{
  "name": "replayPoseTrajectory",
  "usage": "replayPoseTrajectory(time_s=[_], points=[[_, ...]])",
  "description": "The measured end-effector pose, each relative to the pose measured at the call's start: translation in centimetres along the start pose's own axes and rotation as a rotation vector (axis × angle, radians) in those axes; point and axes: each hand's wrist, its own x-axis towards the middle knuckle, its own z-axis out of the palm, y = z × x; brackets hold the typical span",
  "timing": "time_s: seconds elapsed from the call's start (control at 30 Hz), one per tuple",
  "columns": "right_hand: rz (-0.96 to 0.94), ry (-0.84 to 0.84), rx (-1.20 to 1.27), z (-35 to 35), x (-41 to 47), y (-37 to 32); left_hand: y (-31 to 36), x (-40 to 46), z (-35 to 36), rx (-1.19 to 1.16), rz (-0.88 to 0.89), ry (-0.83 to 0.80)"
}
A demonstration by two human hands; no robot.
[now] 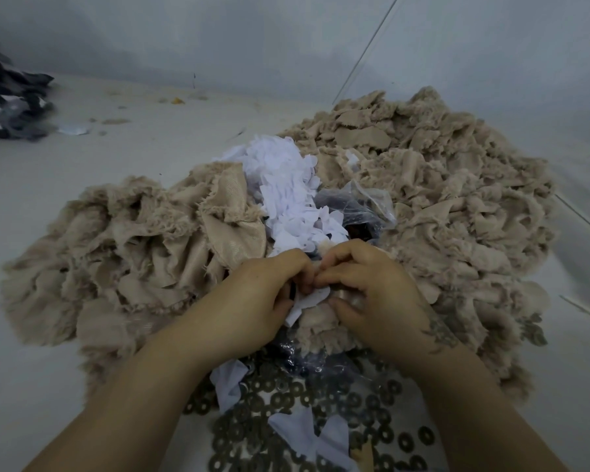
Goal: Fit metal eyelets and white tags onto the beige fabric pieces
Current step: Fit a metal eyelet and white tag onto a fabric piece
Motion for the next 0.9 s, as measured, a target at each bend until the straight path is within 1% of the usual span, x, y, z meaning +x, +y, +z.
replayPoseTrajectory(time_s=[0.1,0.17,0.27,0.4,0.47,0.57,0.7,0.8,0.9], points=[[0.015,0.005,0.017,-0.3,0.0,0.0,0.1,0.1,0.0,-0.002,0.002,0.004],[0.049,0.009,0.100,-0.6,0.0,-0.2,0.0,0.2,0.0,-0.008,-0.003,0.013],[0.100,0.031,0.300,-0.8,-0.1,-0.7,0.0,0.3,0.1,-0.034,0.006,0.029],[0.270,0.051,0.643,-1.1,-0.3,-1.2,0.3,0.4,0.1,-0.014,0.057,0.038],[0.326,0.083,0.744,-1.4,-0.4,-1.2,0.4,0.4,0.0,-0.004,0.071,0.029],[0.397,0.136,0.736,-2.0,-0.5,-0.7,0.4,0.4,0.0,0.030,0.065,0.028],[0.482,0.158,0.751,-2.3,-0.5,0.0,0.5,0.3,0.1,0.022,0.060,0.003],[0.442,0.131,0.718,-2.2,-0.4,0.1,1.0,0.4,0.2,-0.052,0.020,-0.005],[0.390,0.114,0.653,-2.0,-0.3,-0.3,2.0,1.1,0.2,-0.172,-0.043,0.043]])
